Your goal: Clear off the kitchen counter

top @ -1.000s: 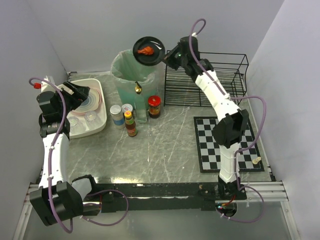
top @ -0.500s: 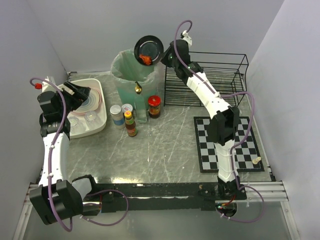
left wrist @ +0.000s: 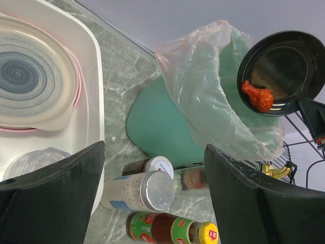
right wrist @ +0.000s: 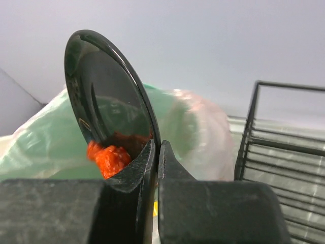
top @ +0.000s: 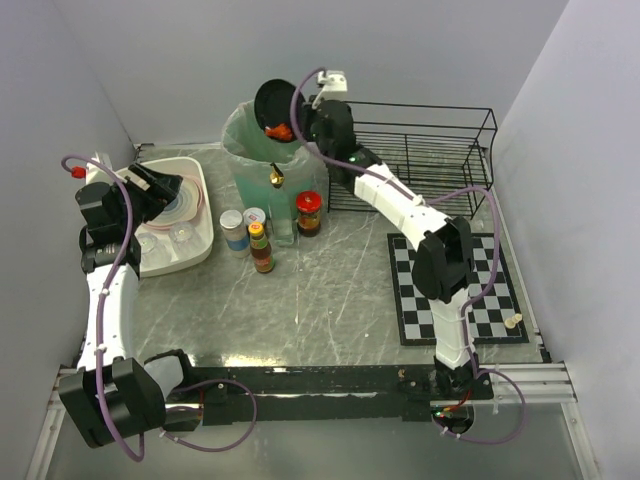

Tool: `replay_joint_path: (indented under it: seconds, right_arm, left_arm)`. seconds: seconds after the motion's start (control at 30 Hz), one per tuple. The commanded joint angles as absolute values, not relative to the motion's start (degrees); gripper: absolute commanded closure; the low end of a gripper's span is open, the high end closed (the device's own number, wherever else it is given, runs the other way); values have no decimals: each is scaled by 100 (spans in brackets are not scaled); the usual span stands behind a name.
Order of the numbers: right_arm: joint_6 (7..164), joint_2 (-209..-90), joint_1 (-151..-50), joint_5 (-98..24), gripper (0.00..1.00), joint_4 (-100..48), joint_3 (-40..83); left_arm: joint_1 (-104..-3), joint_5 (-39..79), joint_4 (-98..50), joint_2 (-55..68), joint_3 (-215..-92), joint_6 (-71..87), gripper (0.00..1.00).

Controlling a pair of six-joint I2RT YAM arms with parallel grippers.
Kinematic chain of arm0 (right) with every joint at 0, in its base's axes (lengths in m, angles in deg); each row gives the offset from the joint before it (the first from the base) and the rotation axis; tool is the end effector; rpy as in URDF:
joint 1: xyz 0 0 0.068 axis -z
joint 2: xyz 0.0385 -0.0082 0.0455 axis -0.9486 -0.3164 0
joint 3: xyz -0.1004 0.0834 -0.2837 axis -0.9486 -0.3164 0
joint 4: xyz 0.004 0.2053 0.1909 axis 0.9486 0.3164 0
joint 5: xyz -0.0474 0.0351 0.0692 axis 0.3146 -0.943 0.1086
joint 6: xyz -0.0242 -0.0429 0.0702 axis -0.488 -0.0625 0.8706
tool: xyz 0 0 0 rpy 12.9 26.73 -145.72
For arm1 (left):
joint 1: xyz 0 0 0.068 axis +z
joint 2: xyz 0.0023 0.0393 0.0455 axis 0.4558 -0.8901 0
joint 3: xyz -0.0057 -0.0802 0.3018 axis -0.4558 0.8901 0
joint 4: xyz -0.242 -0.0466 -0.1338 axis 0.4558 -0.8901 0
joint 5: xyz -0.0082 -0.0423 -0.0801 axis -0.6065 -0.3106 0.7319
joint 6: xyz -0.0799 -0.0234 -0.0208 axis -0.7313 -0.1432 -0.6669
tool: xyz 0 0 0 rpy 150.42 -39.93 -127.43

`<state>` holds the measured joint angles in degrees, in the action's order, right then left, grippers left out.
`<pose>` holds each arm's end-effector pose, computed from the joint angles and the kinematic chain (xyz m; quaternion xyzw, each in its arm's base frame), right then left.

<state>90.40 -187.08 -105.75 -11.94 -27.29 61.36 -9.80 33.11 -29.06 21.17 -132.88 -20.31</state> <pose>0.4914 0.3072 0.4214 -0.0399 0.7188 0.1689 0.6732 0.2801 0.0587 0.3665 -0.2647 0.7261 -0.2620 0.5780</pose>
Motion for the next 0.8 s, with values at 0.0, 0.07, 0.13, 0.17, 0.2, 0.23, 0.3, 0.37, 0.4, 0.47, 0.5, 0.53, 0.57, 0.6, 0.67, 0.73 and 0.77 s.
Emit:
replay_joint_path:
  seconds: [0.0,0.07,0.13,0.17,0.2,0.23,0.3,0.37,0.4,0.47,0.5,0.53,0.57,0.6,0.67,0.73,0.77]
  right_arm:
    - [7991,-18045,-10767,-768,100,-4213,6071]
    - [7755,-18010,-10794,-681,100,-4380,6036]
    - [7421,-18010,-10855,-567,100,-4591,6009]
    - [7332,-18027,-10855,-523,100,-4600,6053]
    - [7297,-18062,-10864,-487,100,-4565,6106]
    - [7296,-18071,-10864,-478,100,-4530,6132]
    - [7270,-18054,-10864,-461,100,-4547,6132]
    - [7252,-18036,-10864,-426,100,-4539,6159]
    - [7252,-18036,-10864,-417,100,-4478,6202]
    - [7383,-17966,-10847,-478,100,-4241,6282]
    - [7506,-17870,-10838,-574,100,-4075,6282]
    - [7646,-17756,-10821,-723,100,-3951,6247]
    - [7857,-17598,-10768,-864,100,-3793,6195]
    - [8094,-17405,-10742,-1022,100,-3687,6116]
    - [8463,-17062,-10654,-1373,100,-3442,5975]
    - [8762,-16798,-10540,-1812,100,-3047,6000]
    - [8903,-16692,-10469,-2093,100,-2784,6088]
  left_arm:
    - [-954,3438,-2667,2123,-13272,-2075,16]
    - [-963,3429,-2667,2141,-13272,-2066,16]
    - [-954,3447,-2667,2150,-13263,-2066,16]
    - [-954,3447,-2667,2150,-13255,-2066,16]
    - [-954,3447,-2667,2141,-13263,-2066,17]
    - [-963,3464,-2676,2150,-13263,-2066,17]
    - [-954,3482,-2667,2159,-13263,-2075,17]
    - [-963,3534,-2667,2167,-13255,-2075,17]
    - [-963,3561,-2519,2167,-13246,-2075,17]
    - [-954,3762,-2404,2176,-13228,-2084,16]
    - [-954,3902,-2316,2185,-13219,-2101,16]
    - [-954,4104,-2159,2211,-13193,-2127,16]
    - [-954,4323,-1992,2229,-13158,-2162,15]
    - [-954,4543,-1773,2264,-13106,-2232,15]
    - [-954,5026,-1211,2369,-12965,-2434,13]
    - [-963,5440,-578,2457,-12807,-2776,8]
    - [-971,5564,-305,2475,-12772,-2882,7]
